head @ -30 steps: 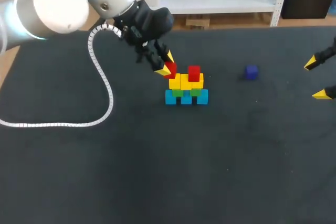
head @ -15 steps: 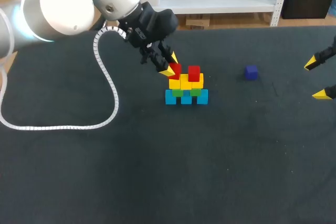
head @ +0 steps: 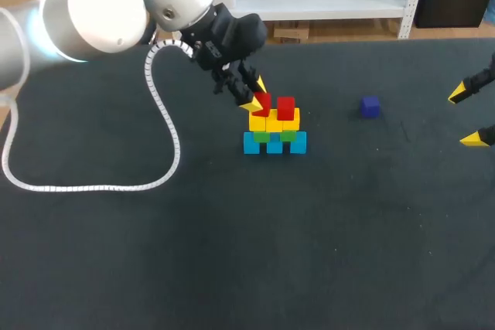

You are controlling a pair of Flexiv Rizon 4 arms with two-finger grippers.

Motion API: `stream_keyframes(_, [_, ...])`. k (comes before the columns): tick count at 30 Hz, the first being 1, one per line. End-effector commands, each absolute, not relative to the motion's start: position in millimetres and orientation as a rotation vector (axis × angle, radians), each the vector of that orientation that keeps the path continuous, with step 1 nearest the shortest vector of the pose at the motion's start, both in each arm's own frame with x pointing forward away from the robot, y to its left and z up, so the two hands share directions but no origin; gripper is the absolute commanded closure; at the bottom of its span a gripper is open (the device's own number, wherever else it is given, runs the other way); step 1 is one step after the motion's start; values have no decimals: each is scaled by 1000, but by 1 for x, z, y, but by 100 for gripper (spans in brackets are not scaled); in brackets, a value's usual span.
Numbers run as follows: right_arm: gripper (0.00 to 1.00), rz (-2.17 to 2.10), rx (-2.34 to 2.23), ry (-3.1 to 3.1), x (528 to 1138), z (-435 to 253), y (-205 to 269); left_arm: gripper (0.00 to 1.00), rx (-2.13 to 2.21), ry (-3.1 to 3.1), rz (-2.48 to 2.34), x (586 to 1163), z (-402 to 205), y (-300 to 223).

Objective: Place the blue cubes, place green cubes on the blue cubes, place the yellow cubes on the green cubes, then place the red cubes on the yellow cubes, and place purple cube on the red cubes.

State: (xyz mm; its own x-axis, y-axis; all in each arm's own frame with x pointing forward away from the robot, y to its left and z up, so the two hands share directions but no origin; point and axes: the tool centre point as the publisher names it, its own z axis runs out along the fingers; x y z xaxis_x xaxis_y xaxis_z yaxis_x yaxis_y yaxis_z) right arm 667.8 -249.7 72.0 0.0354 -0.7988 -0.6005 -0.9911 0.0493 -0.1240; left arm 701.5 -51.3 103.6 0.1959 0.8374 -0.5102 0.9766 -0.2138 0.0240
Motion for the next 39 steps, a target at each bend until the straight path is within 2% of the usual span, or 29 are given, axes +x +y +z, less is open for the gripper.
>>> stream_keyframes(1, [0,478,-1794,1807,668,72,-250,100,2138,1710,-568,706,102,-54])
stream_keyframes(39, [0,478,-1794,1807,668,72,-250,100,2042,1813,-600,704,94,-58])
